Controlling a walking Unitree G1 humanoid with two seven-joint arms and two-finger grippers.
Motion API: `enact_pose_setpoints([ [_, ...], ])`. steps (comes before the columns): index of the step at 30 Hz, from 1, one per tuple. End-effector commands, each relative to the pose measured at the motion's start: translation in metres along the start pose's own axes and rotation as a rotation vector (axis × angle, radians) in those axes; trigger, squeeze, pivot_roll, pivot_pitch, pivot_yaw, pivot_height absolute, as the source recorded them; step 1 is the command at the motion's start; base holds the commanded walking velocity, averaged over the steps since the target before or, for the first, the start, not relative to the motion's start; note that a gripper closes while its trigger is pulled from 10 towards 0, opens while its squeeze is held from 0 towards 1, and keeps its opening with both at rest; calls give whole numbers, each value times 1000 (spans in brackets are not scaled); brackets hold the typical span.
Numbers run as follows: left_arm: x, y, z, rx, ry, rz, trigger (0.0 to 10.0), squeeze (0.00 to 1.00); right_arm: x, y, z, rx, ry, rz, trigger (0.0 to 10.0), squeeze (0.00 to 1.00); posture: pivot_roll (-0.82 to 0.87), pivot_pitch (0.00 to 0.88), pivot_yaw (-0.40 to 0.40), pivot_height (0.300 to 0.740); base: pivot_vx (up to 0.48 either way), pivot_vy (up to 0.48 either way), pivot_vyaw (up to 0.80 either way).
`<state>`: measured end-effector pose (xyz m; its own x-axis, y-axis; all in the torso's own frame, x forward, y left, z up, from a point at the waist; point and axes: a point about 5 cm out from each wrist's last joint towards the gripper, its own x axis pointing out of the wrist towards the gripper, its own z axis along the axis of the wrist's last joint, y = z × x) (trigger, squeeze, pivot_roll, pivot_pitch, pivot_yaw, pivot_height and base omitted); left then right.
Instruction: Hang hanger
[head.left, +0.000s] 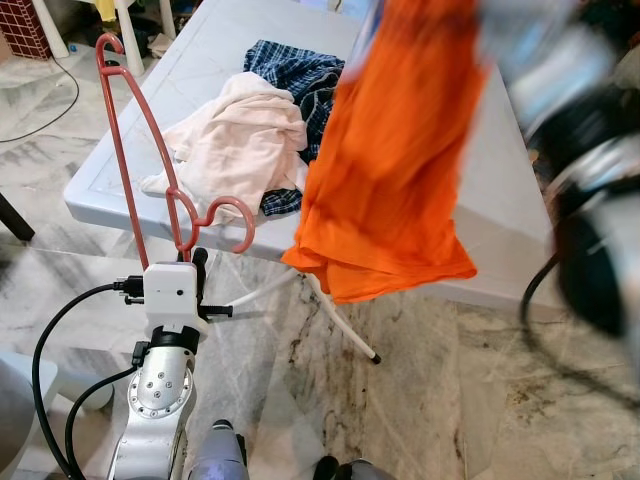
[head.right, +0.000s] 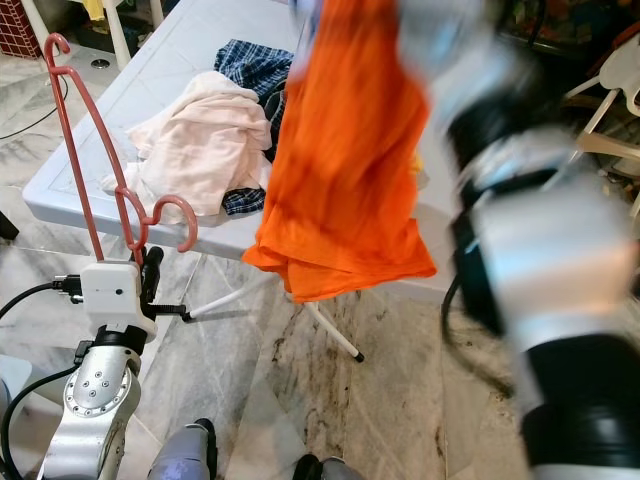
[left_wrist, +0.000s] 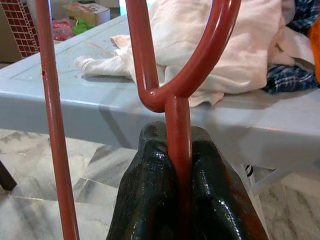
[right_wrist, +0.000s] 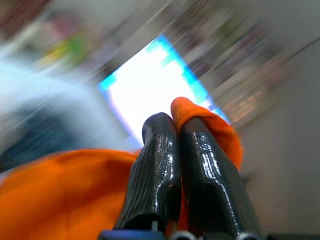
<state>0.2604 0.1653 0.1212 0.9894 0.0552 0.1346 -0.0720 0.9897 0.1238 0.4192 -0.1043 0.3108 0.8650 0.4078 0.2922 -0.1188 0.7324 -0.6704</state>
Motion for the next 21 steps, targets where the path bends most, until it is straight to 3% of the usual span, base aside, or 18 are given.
enact_pose_setpoints([
  [1, -2, -5, 3, -9, -18, -9, 10000, 0, -3, -2, -7, 89, 35, 64, 10000, 0, 409, 183, -192, 740, 0, 0, 0],
  [3, -2, -5, 3, -11, -16, -12, 10000, 0, -6, 6, -14, 124, 48, 99, 10000, 0, 406, 184, -188, 740, 0, 0, 0],
  [4, -2, -7, 3, -12, -14, -24, 10000, 0, -12, 21, -25, 186, 74, 176, 10000, 0, 398, 183, -183, 740, 0, 0, 0],
  [5, -2, -7, 3, -12, -14, -24, 10000, 0, -12, 21, -25, 186, 74, 176, 10000, 0, 398, 183, -183, 740, 0, 0, 0],
  [7, -1, -7, 2, -13, -13, -33, 10000, 0, -18, 36, -37, 204, 127, 251, 10000, 0, 392, 182, -181, 740, 0, 0, 0],
  [8, 0, -8, 2, -14, -12, -38, 10000, 0, -25, 42, -47, 196, 166, 297, 10000, 427, 391, 183, -184, 740, 0, 0, 0],
  [9, 0, -8, 3, -14, -13, -39, 10000, 0, -26, 43, -50, 195, 175, 299, 10000, 427, 391, 183, -184, 740, 0, 0, 0],
  [10, 0, -9, 2, -15, -12, -40, 10000, 0, -28, 42, -53, 219, 193, 283, 10000, 1000, 391, 183, -184, 740, 0, 0, 0],
  [17, -2, -9, 0, -33, -1, -29, 10000, 0, -35, 46, -64, 514, 204, 182, 10000, 1000, 384, 196, -197, 740, 0, 0, 0],
  [21, -3, -8, 1, -34, -1, -25, 10000, 0, -40, 58, -70, 597, 208, 172, 10000, 1000, 384, 202, -197, 740, 0, 0, 0],
])
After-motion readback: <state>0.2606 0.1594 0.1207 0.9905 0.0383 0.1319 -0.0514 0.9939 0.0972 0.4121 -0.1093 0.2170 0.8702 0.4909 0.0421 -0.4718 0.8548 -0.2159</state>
